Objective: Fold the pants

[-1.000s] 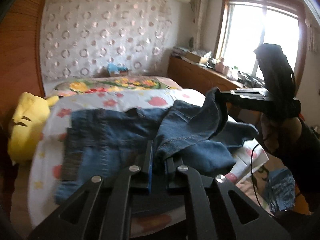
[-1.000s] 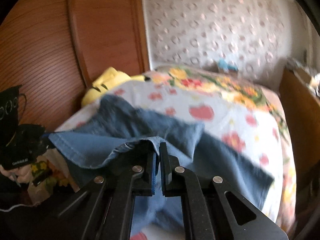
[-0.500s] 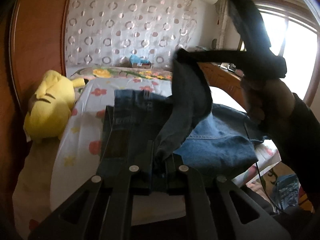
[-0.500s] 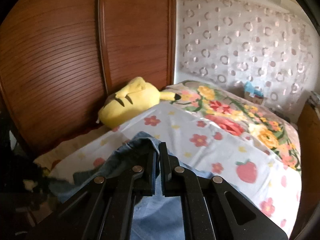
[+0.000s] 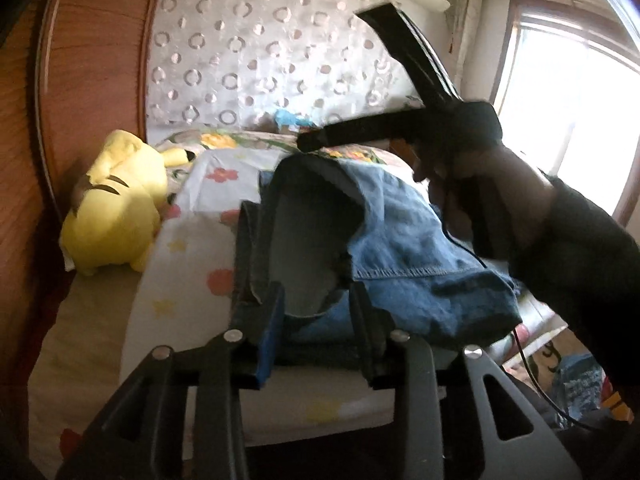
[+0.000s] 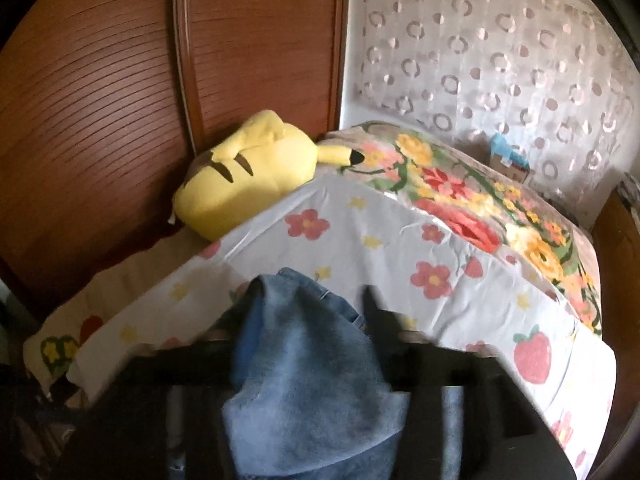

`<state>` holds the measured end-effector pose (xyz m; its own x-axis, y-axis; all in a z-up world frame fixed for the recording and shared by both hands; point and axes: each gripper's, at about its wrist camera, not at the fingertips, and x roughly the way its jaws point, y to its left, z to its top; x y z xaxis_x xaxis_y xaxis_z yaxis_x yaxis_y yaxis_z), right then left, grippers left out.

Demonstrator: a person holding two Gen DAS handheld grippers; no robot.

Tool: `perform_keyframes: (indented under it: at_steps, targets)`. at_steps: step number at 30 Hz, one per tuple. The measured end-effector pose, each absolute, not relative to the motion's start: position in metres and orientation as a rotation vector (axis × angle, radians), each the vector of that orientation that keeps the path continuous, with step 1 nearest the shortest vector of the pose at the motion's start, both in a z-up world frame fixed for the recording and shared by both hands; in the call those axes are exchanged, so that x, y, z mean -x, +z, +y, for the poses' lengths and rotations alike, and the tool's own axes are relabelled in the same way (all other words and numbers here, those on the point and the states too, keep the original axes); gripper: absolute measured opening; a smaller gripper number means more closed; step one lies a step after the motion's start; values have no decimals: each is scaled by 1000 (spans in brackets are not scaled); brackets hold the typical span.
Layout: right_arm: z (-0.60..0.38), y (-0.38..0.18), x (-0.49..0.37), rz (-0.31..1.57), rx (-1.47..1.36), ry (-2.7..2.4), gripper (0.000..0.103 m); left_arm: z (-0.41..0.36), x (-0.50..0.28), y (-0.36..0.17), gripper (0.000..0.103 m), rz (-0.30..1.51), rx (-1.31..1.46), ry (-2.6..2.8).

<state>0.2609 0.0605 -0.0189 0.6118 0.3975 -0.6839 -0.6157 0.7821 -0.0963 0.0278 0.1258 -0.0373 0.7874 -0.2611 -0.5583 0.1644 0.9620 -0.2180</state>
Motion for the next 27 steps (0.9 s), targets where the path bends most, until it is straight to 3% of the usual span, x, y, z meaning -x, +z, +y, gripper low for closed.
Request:
perform_keyframes:
  at_steps: [13,26,27]
  targets:
    - [-26,11,-216,653,218,594,61,101,-65,-52,32,672,108,-264]
    - [-136,-16,-149,668,146,504,59,88,-92,-71,32,736,82,-226]
    - [-138,-16,-144,663,148,499,58,88,-92,-72,25,735,81,-225]
